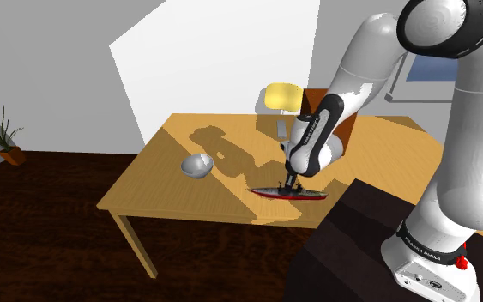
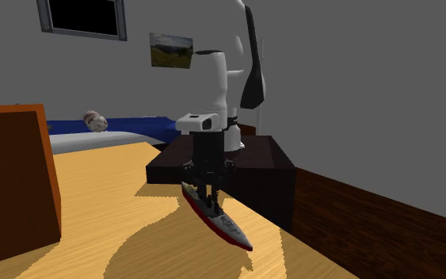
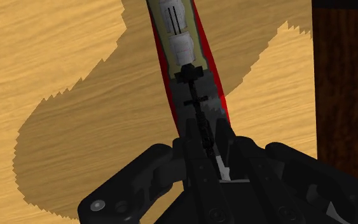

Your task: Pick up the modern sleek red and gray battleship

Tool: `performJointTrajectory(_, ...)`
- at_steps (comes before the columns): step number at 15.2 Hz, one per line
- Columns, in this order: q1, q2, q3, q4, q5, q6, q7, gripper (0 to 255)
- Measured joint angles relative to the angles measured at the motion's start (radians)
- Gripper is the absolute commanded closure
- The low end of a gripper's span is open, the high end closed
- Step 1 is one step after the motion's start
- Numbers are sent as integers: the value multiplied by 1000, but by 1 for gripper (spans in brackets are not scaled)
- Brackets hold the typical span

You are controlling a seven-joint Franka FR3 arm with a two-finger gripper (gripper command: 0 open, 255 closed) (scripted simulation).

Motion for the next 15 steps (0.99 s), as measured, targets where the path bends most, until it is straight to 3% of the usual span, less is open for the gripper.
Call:
performJointTrajectory(8, 49, -138, -64, -26, -61, -112, 47, 255)
performJointTrajectory(15, 61, -249, -90, -33, -124, -216, 94, 255)
